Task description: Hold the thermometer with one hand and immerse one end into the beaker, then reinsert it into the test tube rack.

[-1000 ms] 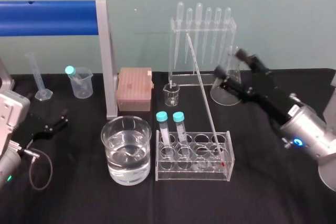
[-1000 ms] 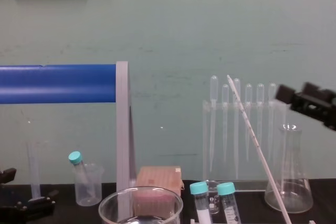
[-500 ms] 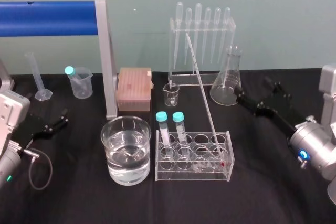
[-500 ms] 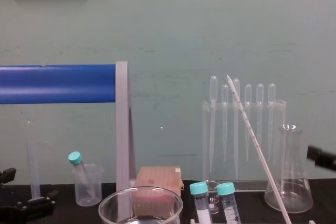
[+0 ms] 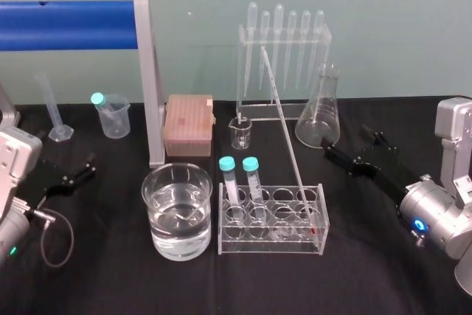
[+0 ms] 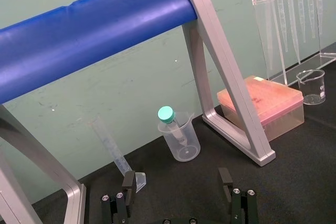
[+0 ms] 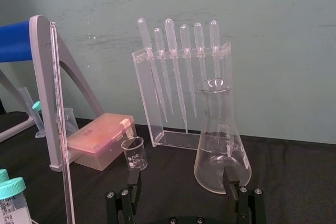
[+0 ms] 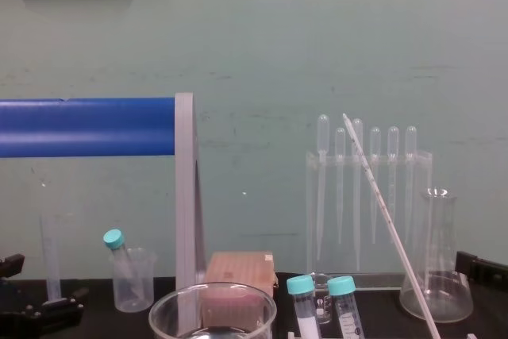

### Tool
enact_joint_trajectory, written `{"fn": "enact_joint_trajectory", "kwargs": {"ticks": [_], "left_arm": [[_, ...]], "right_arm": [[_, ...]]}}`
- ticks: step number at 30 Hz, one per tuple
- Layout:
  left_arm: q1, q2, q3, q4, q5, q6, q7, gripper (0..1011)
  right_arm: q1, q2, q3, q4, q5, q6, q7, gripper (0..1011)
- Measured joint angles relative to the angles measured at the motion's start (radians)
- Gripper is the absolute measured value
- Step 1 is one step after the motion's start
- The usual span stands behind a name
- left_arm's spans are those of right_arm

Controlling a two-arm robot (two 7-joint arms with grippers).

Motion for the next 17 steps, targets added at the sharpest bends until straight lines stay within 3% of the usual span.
{"fn": "enact_joint_trajectory", "kwargs": {"ticks": [17], "left_arm": [[0.000,0.000,0.000,0.000,0.000,0.000,0.000,1008]], "right_arm": [[-0.001,0.002,-0.002,-0.002,-0.002,-0.002,-0.004,1003]]}}
